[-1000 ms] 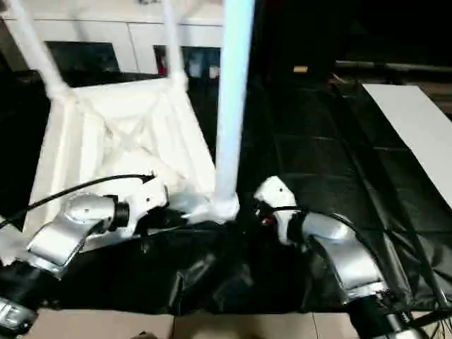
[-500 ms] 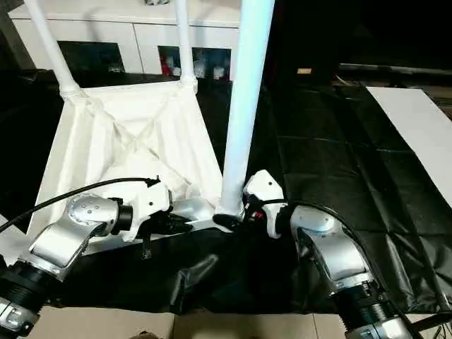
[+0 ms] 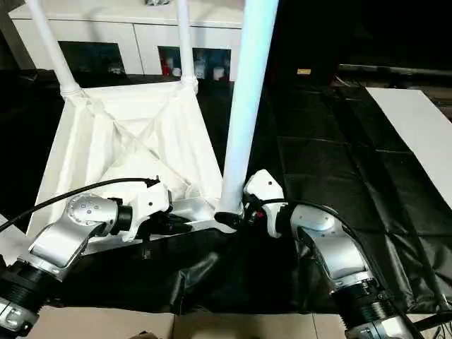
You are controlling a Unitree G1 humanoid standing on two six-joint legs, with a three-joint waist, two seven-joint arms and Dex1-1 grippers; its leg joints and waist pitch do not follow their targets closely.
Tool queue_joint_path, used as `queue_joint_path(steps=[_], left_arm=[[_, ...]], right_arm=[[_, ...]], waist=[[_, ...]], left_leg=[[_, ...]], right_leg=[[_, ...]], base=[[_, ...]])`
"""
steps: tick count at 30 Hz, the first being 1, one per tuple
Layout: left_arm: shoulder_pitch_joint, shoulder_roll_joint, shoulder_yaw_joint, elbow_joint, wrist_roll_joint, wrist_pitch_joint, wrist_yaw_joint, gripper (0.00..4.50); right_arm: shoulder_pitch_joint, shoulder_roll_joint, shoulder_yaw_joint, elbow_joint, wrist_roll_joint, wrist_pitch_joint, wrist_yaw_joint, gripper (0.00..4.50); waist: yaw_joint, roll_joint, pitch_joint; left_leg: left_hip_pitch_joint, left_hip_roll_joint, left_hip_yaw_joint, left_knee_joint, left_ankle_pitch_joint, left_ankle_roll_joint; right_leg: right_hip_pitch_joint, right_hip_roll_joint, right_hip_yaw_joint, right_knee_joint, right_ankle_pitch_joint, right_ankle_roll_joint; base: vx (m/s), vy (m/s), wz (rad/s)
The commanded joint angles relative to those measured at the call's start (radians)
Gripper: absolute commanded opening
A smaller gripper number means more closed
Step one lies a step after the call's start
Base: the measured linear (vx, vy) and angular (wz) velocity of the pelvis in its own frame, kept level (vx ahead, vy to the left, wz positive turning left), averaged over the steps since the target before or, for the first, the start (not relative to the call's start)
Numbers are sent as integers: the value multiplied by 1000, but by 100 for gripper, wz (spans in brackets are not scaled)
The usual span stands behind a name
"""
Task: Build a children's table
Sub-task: Rotate leg to tighten
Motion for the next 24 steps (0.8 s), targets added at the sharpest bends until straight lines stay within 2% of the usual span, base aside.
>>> queue_joint_path(steps=[1,3,4,5,6,7,8,10,11,14,16,17,19,20,22,23,24], left_arm=[[-3,-18,-30,24,42,21,32,0],[-27,-72,-19,54,48,79,106,0],[-47,-114,-6,75,48,113,160,0],[-69,-157,6,99,49,142,215,0],[-87,-190,12,120,53,158,257,0],[-123,-252,29,168,61,180,347,0],[-151,-294,40,207,66,191,410,0],[-209,-374,61,303,89,186,559,0],[-220,-386,62,325,98,178,583,0],[-243,-403,59,373,123,147,629,0],[-252,-403,60,388,135,123,639,0],[-253,-396,57,387,142,112,636,0],[-248,-381,56,377,143,101,618,0],[-238,-358,47,356,146,88,589,0],[-223,-326,32,332,155,81,555,0],[-212,-307,25,312,159,79,538,0],[-197,-285,22,285,160,91,517,0]], right_arm=[[-12,18,10,56,-52,14,-78,260],[-34,82,-13,115,-90,19,-230,259],[-46,124,-32,144,-99,38,-316,259],[-59,168,-55,171,-104,62,-406,259],[-69,202,-73,191,-102,85,-466,259],[-88,256,-96,227,-105,110,-569,259],[-103,297,-118,255,-97,123,-634,259],[-146,385,-175,333,-71,121,-774,259],[-157,401,-180,354,-67,117,-788,259],[-186,435,-183,398,-56,99,-793,259],[-194,446,-177,391,-51,63,-745,259],[-193,448,-176,377,-46,42,-720,294],[-187,435,-160,345,-61,10,-688,331],[-178,415,-153,308,-72,-5,-674,331],[-169,386,-152,271,-82,-17,-671,362],[-162,368,-154,244,-79,-14,-660,362],[-152,340,-153,211,-85,-5,-650,377]], waist=[[-4,-3,-55],[-12,-6,-50],[-12,-5,-49],[-20,-6,-46],[-25,-7,-46],[-27,-11,-48],[-32,-8,-46],[-30,-7,-48],[-31,-8,-48],[-25,-9,-52],[-24,-11,-54],[-20,-14,-55],[-18,-13,-56],[-18,-16,-56],[-21,-17,-59],[-24,-15,-62],[-24,-14,-68]], left_leg=[[8,53,-14,-79,-120,60],[10,52,-15,-85,-197,18],[12,51,-18,-87,-217,7],[16,49,-18,-90,-258,-13],[18,49,-21,-91,-280,-25],[19,47,-27,-93,-306,-35],[21,46,-26,-94,-312,-38],[31,45,-27,-92,-338,-40],[35,44,-24,-90,-350,-35],[20,45,-25,-94,-306,-17],[16,44,-24,-94,-280,-7],[16,45,-22,-93,-261,1],[14,46,-21,-92,-238,12],[7,45,-21,-93,-224,21],[-2,45,-24,-94,-192,33],[-8,46,-27,-94,-163,34],[-5,47,-25,-86,-121,42]], right_leg=[[44,-65,43,-65,-112,-240],[43,-67,44,-77,-239,-214],[41,-68,44,-82,-278,-203],[34,-66,44,-88,-340,-186],[32,-65,43,-90,-372,-180],[35,-68,40,-96,-428,-152],[30,-66,41,-102,-436,-141],[23,-66,41,-108,-449,-130],[17,-65,43,-113,-450,-123],[29,-64,43,-105,-357,-122],[35,-65,43,-100,-316,-131],[36,-68,44,-99,-295,-135],[40,-68,44,-95,-260,-149],[46,-67,43,-93,-245,-152],[54,-68,41,-87,-218,-149],[59,-69,39,-84,-204,-149],[56,-69,40,-77,-142,-164]], base=[[0,0,0],[0,0,0],[0,0,0],[0,0,0],[0,0,0],[0,0,0],[0,0,0],[0,0,0],[0,0,0],[0,0,0],[0,0,0],[0,0,0],[0,0,0],[0,0,0],[0,0,0],[0,0,0],[0,0,0]])
